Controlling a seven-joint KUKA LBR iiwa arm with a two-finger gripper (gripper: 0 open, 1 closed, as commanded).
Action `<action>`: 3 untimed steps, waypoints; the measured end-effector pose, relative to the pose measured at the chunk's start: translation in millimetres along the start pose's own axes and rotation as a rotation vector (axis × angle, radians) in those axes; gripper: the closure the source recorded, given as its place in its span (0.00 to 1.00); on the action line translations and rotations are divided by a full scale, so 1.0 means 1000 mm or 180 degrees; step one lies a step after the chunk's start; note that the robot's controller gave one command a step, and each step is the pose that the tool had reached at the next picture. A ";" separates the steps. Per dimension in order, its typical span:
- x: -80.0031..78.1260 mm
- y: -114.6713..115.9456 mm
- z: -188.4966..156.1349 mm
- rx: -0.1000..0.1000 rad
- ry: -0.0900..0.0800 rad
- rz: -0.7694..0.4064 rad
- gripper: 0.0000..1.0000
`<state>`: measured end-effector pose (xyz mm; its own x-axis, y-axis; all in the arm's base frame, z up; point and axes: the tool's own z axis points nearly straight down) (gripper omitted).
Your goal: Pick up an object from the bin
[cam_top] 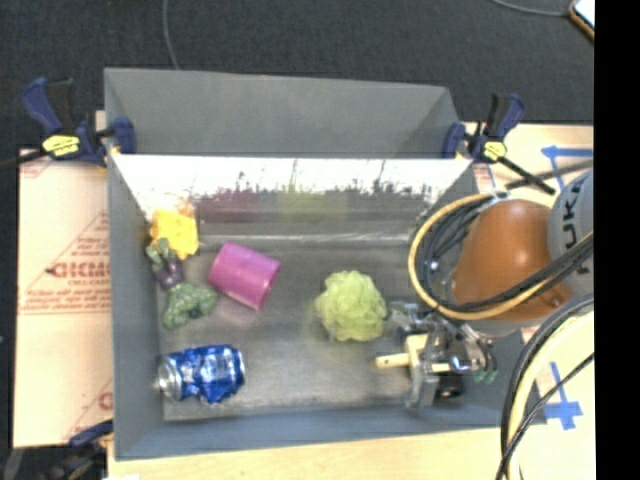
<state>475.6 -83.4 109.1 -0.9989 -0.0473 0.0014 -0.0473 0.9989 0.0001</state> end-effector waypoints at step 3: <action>-0.010 0.024 0.038 0.0014 -0.0030 0.0084 0.00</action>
Offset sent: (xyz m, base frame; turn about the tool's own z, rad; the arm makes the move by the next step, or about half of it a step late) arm 0.0188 0.0407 -0.0331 0.0085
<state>484.3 -58.4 70.6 -0.9997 -0.0210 -0.0081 -0.0210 0.9998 -0.0043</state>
